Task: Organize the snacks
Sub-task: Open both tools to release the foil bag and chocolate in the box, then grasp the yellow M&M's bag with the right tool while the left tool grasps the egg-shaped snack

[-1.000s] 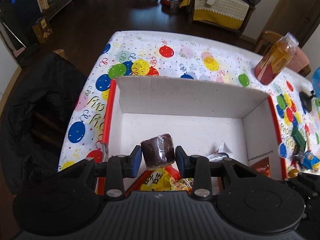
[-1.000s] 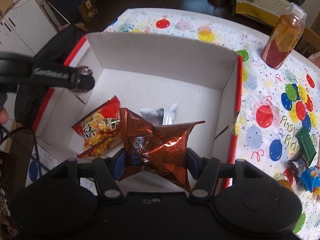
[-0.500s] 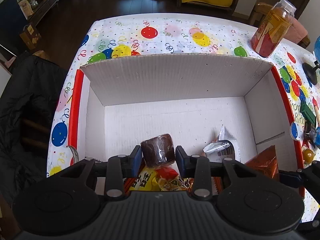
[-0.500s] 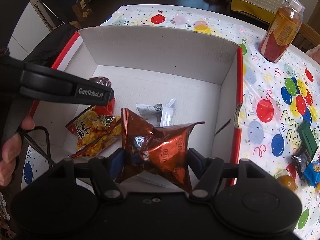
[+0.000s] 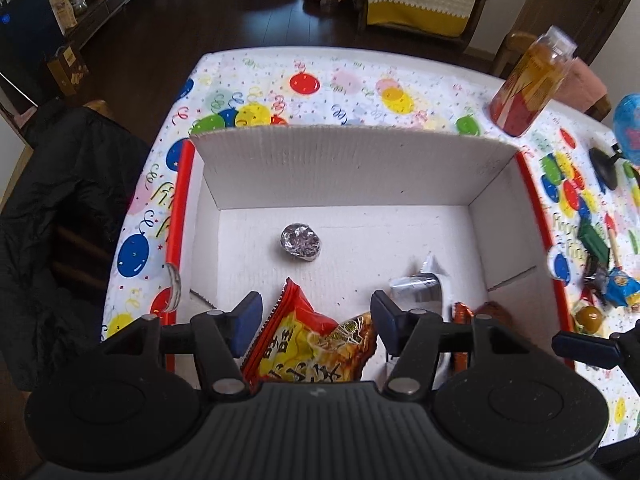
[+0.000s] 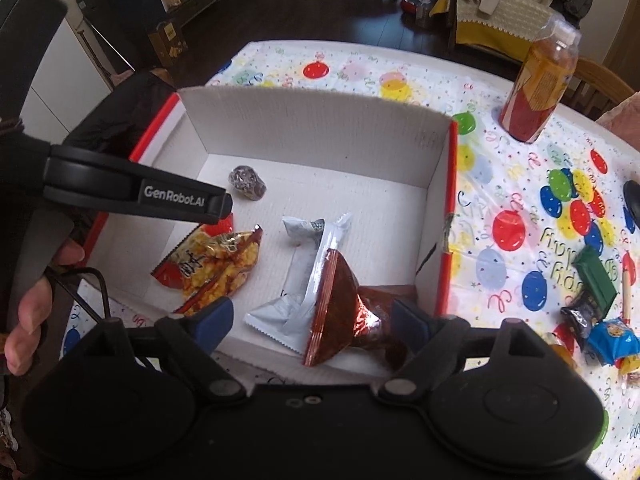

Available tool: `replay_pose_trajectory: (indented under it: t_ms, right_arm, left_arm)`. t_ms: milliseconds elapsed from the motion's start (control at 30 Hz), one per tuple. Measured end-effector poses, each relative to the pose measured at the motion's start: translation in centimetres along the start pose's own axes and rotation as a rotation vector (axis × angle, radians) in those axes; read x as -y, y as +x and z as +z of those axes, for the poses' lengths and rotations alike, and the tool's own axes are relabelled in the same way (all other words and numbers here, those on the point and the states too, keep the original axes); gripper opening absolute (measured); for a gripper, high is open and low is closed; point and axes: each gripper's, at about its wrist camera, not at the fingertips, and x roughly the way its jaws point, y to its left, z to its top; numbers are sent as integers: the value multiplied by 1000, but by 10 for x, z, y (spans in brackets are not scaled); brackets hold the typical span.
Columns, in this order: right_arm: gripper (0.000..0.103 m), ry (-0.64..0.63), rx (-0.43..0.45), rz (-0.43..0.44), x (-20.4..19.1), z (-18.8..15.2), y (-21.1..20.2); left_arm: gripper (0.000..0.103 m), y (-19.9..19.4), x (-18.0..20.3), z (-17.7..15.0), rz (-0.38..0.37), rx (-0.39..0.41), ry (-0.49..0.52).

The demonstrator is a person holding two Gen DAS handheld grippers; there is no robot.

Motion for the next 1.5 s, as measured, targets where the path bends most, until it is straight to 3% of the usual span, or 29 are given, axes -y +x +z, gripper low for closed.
replay_pose_trajectory:
  t_ms: [267, 567, 633, 700, 900, 1033, 1267, 1500]
  right_arm:
    - [86, 38, 77, 30, 11, -10, -41]
    - [87, 97, 154, 57, 42, -32, -81]
    - [97, 118, 164, 62, 53, -38, -87]
    - [99, 132, 173, 61, 64, -45, -92]
    - [103, 163, 175, 45, 102, -69, -102]
    - [103, 191, 185, 19, 134, -86, -108]
    - [103, 254, 172, -21, 209, -118, -116]
    - [102, 337, 126, -100, 278, -139, -113]
  left_arm:
    - [61, -41, 10, -14, -31, 66, 29]
    - [70, -80, 45, -30, -49, 140, 92]
    - [75, -85, 54, -32, -60, 152, 99]
    - [76, -88, 65, -35, -74, 158, 106]
    - [83, -87, 106, -44, -112, 162, 142]
    - [101, -82, 139, -48, -143, 167, 159]
    - [101, -64, 203, -52, -182, 150, 188]
    - [101, -36, 262, -55, -175, 114, 219]
